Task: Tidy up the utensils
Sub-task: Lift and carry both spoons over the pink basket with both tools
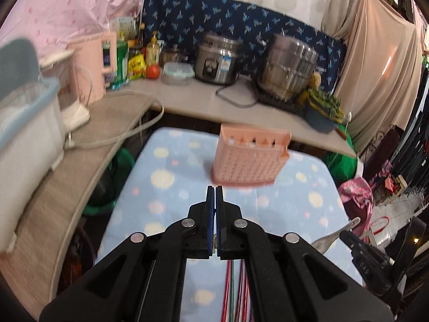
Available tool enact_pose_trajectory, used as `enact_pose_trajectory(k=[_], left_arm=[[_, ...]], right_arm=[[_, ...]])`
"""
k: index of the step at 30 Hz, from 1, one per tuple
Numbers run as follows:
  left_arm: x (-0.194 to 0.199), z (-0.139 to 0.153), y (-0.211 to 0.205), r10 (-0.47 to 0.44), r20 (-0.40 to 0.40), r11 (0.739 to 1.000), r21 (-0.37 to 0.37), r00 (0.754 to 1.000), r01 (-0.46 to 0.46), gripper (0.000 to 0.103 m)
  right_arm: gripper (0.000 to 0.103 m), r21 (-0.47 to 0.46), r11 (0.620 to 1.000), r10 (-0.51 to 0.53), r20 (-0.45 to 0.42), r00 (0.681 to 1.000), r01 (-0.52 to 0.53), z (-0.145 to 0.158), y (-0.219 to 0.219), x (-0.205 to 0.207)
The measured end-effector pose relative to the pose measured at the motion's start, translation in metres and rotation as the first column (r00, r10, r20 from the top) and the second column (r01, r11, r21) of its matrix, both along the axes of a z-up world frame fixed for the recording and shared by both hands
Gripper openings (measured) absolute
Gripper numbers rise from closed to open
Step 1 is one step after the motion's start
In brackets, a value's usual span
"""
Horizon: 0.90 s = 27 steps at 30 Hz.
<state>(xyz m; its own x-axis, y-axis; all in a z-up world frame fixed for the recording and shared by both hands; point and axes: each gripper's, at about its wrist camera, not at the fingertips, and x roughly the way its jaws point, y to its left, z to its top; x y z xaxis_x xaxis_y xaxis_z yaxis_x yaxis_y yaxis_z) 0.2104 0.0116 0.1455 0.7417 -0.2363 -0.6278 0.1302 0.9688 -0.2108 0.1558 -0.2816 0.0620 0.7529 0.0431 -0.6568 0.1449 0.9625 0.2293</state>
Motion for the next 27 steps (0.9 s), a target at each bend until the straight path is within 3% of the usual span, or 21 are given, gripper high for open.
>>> enact_pose_trajectory(k=[6, 11, 20, 27], left_arm=[[0.062, 0.055, -0.017, 0.016, 0.118, 1.000, -0.018, 0.993, -0.014, 0.000], [0.109, 0.067, -0.028, 0.021, 0.145, 0.999, -0.045, 0.989, -0.014, 0.000], [0.165, 0.035, -0.048, -0.009, 0.086, 0.998, -0.054, 0.996, 0.014, 0.000], [0.182, -0.003, -0.056, -0.028, 0.022, 0.999, -0.044, 0.999, 0.029, 0.001]], right_arm=[[0.005, 0.043, 0.999, 0.001, 0.054, 0.999, -0.003, 0.030, -0.011, 0.075], [0.005, 0.043, 0.999, -0.010, 0.085, 0.996, 0.006, 0.043, -0.015, 0.133], [0.005, 0.037, 0.999, -0.025, 0.066, 0.998, 0.022, 0.031, -0.021, 0.211], [0.005, 0.021, 1.000, -0.017, 0.012, 1.000, 0.017, -0.002, -0.018, 0.237]])
